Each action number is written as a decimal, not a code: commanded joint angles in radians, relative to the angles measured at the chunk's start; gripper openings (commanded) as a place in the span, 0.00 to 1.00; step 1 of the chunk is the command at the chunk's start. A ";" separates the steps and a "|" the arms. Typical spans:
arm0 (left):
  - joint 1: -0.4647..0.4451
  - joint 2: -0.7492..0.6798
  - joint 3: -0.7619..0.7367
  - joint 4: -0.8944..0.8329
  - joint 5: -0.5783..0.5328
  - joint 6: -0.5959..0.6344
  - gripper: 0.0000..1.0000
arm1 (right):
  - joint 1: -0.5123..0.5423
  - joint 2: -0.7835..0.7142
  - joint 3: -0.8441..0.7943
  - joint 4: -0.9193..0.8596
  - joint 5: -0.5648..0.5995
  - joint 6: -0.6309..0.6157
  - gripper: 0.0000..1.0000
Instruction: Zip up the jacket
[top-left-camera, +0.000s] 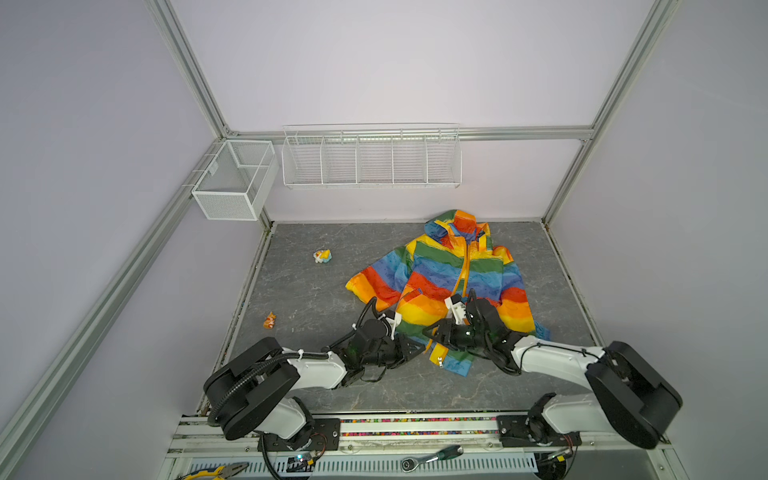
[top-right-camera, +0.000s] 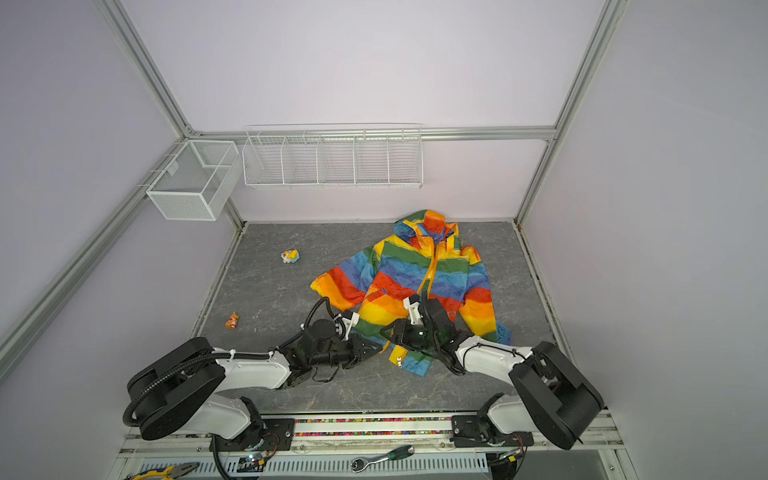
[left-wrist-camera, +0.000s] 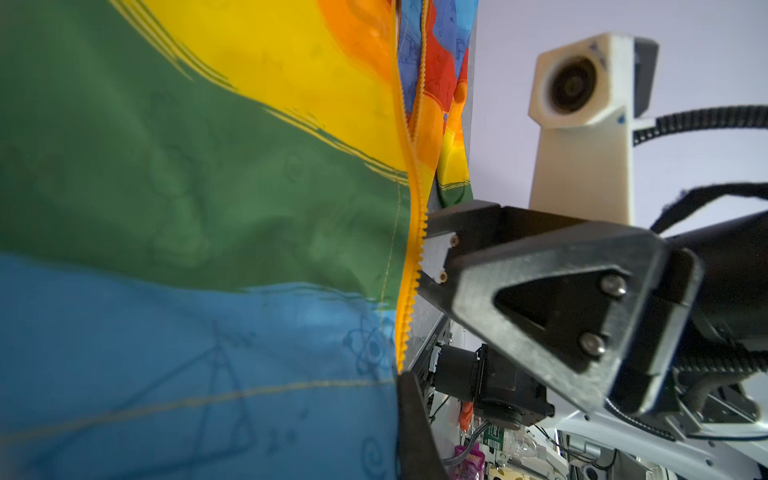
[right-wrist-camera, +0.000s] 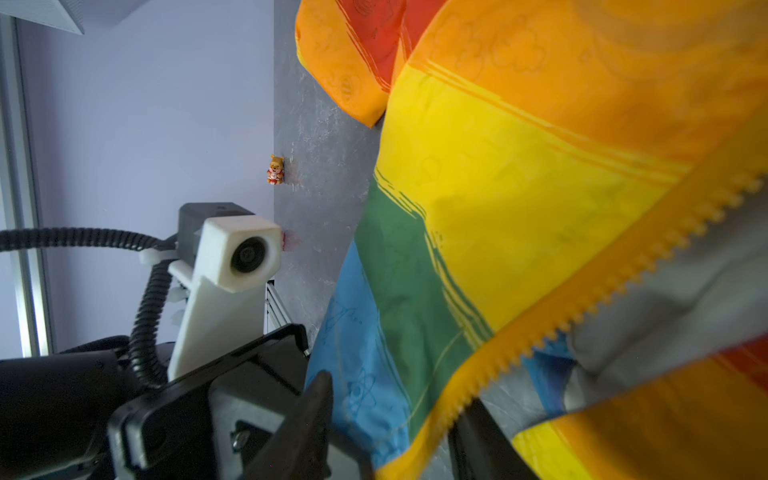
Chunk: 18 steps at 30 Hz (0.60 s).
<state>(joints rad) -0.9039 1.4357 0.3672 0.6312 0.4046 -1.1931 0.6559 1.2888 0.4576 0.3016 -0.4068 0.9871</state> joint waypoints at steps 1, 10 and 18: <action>0.015 -0.060 -0.009 -0.062 -0.058 0.065 0.00 | -0.001 -0.126 0.032 -0.273 0.107 -0.043 0.62; 0.048 -0.161 0.055 -0.266 -0.154 0.215 0.00 | -0.006 -0.340 0.063 -0.835 0.323 -0.050 0.78; 0.099 -0.177 0.107 -0.318 -0.146 0.277 0.00 | -0.009 -0.437 -0.074 -0.805 0.324 0.030 0.76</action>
<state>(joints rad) -0.8097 1.2858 0.4324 0.3519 0.2825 -0.9718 0.6498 0.8703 0.4171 -0.4751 -0.1062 0.9764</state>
